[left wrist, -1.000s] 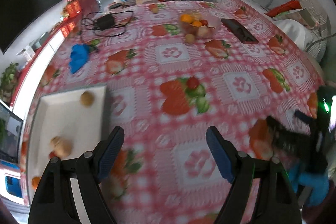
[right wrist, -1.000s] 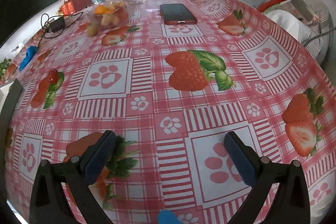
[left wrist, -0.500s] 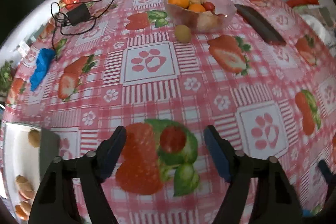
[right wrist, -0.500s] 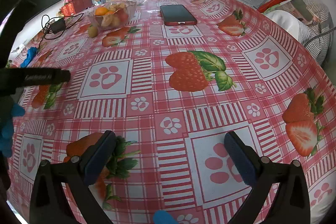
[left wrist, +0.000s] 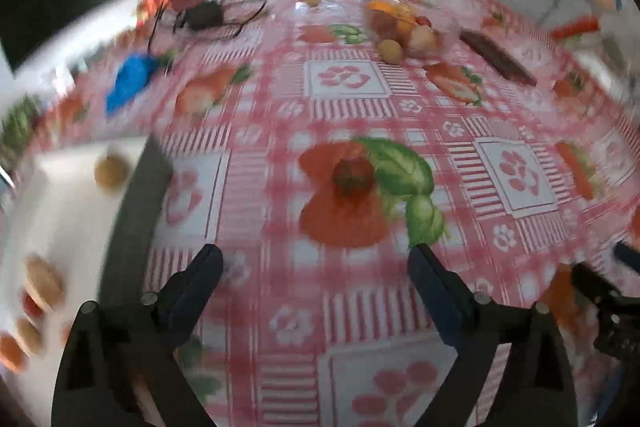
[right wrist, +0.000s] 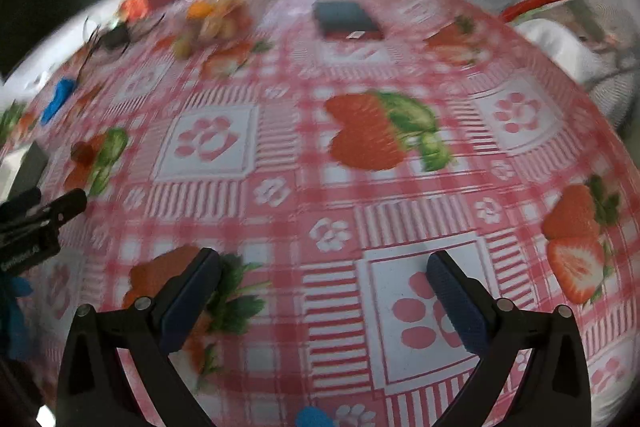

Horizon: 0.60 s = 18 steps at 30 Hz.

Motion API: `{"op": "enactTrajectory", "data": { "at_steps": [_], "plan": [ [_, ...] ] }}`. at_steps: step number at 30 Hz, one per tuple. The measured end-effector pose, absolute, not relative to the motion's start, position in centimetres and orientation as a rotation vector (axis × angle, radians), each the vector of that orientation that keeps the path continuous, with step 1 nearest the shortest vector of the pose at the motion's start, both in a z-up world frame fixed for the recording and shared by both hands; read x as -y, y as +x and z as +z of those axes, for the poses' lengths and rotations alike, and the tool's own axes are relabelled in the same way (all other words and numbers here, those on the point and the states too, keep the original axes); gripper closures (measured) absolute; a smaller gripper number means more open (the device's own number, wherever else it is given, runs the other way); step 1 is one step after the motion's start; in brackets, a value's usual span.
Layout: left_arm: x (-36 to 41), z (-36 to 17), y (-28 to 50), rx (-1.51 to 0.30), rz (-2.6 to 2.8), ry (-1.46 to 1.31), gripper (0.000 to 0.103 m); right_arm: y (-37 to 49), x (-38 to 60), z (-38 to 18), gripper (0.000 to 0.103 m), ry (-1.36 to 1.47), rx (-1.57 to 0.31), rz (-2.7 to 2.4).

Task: Organize fruits
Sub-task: 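Move both open tools over the red fruit and yellow-green fruit on the tablecloth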

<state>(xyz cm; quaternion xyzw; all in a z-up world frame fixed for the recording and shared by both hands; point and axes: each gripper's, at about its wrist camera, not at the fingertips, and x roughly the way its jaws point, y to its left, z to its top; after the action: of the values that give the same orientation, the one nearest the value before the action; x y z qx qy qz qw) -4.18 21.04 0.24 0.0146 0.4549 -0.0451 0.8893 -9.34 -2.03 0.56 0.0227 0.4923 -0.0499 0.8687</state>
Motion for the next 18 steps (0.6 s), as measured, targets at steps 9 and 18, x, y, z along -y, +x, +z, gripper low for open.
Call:
{"op": "enactTrajectory", "data": {
  "at_steps": [9,18],
  "plan": [
    [-20.8,0.0,-4.4,-0.959,-0.091,0.041,0.001,-0.4,-1.7,2.7,0.0,0.169,-1.253,0.077],
    [-21.0,-0.1,-4.5,-0.959,-0.09,0.04,0.001,9.3,-7.5,1.1,0.0,0.182,-1.173,0.0]
  ]
}}
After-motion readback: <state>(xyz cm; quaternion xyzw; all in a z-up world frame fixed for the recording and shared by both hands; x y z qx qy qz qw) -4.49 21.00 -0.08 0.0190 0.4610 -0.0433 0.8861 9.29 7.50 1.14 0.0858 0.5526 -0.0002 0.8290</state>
